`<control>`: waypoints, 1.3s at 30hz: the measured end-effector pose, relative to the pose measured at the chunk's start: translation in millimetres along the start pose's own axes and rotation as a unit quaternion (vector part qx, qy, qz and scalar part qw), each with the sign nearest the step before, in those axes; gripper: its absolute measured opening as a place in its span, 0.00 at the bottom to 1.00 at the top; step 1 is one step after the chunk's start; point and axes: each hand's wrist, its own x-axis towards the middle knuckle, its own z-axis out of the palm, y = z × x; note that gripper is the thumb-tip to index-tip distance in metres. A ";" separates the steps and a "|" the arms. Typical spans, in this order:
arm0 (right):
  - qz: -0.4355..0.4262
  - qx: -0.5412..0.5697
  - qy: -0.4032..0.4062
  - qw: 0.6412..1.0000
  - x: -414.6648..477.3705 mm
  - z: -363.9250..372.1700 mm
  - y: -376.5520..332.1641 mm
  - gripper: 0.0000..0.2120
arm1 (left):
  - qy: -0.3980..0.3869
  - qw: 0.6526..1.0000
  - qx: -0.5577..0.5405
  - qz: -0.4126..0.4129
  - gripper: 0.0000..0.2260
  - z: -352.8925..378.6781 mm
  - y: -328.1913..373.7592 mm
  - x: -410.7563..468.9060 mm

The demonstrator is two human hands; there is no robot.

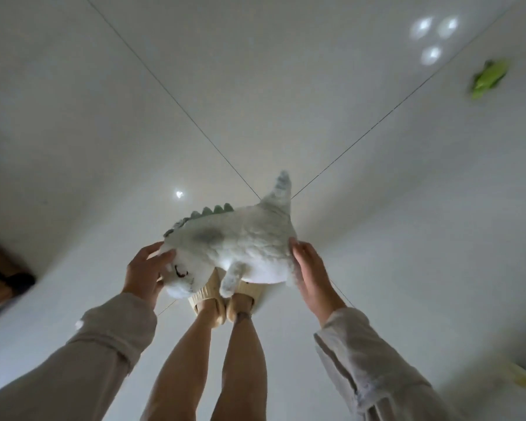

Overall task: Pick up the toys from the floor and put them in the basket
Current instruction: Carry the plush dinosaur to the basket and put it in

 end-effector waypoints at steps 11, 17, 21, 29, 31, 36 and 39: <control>0.018 0.110 -0.045 0.993 -309.4 -65.3 -33.7 0.18 | -0.130 0.977 0.125 0.113 0.07 -72.6 81.3 -261.6; -0.006 0.159 -0.015 0.987 -388.5 -76.0 -46.8 0.22 | -0.206 0.957 0.136 0.153 0.10 -91.3 101.6 -329.9; -0.033 0.188 0.006 0.982 -410.2 -60.3 -60.1 0.24 | -0.217 0.953 0.113 0.177 0.11 -103.6 116.2 -347.1; -0.056 0.270 -0.003 0.961 -412.3 -19.9 -92.8 0.19 | -0.209 0.940 0.067 0.262 0.12 -109.6 156.0 -355.3; -0.067 0.279 -0.002 0.958 -408.1 -22.5 -104.7 0.19 | -0.219 0.935 0.071 0.270 0.11 -100.1 168.3 -356.2; -0.106 0.285 0.048 0.951 -392.2 -56.4 -132.6 0.19 | -0.248 0.930 0.080 0.258 0.11 -55.1 189.6 -359.1; -0.130 0.280 0.079 0.948 -375.4 -84.1 -150.8 0.17 | -0.271 0.926 0.092 0.244 0.12 -22.4 201.4 -357.6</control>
